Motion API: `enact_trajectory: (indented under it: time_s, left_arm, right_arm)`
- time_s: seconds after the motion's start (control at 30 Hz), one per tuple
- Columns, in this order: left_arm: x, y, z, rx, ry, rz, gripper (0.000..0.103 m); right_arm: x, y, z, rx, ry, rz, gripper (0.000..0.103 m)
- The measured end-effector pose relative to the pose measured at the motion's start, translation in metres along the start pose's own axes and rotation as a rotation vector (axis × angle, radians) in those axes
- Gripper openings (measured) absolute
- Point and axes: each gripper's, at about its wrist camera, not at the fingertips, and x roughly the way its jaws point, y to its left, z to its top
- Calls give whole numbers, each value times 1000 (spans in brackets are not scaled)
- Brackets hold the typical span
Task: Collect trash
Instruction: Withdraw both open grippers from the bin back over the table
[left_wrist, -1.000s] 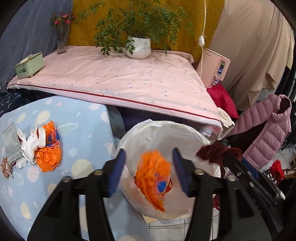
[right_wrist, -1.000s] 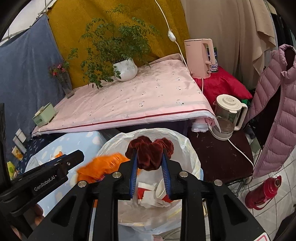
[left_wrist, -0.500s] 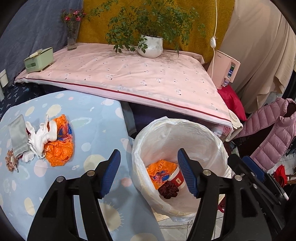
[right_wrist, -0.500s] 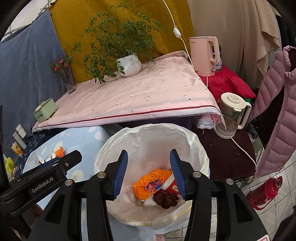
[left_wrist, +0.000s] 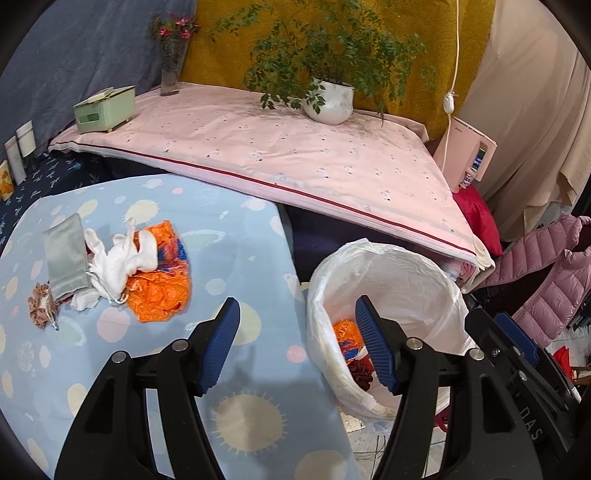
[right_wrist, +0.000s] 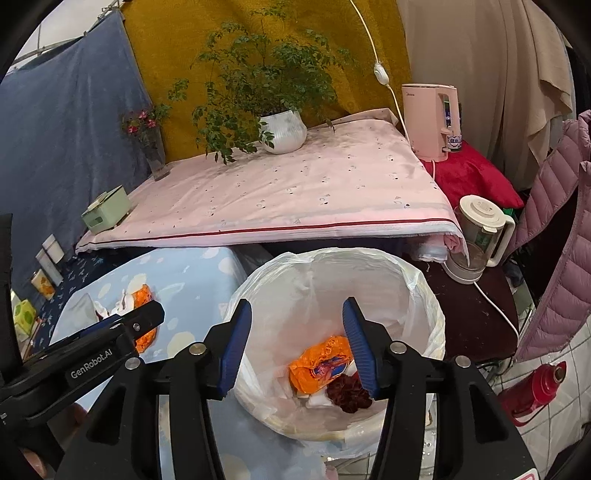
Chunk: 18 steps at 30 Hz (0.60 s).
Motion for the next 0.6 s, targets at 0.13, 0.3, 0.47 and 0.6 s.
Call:
enact_trajectory:
  time_s: [0.13, 0.3, 0.47, 0.6]
  left_arm:
    - [-6, 15, -1, -22, -10, 18, 66]
    - [-11, 35, -2, -47, -14, 38, 66]
    - [-17, 53, -2, -68, -20, 56, 66]
    - [-20, 69, -3, -90, -22, 71, 67]
  right_arm:
    - [-2, 17, -2, -24, 2, 20, 50]
    - [-2, 38, -5, -51, 7, 43, 55]
    - [-2, 58, -8, -80, 17, 62, 55]
    - [1, 74, -11, -101, 27, 74, 55]
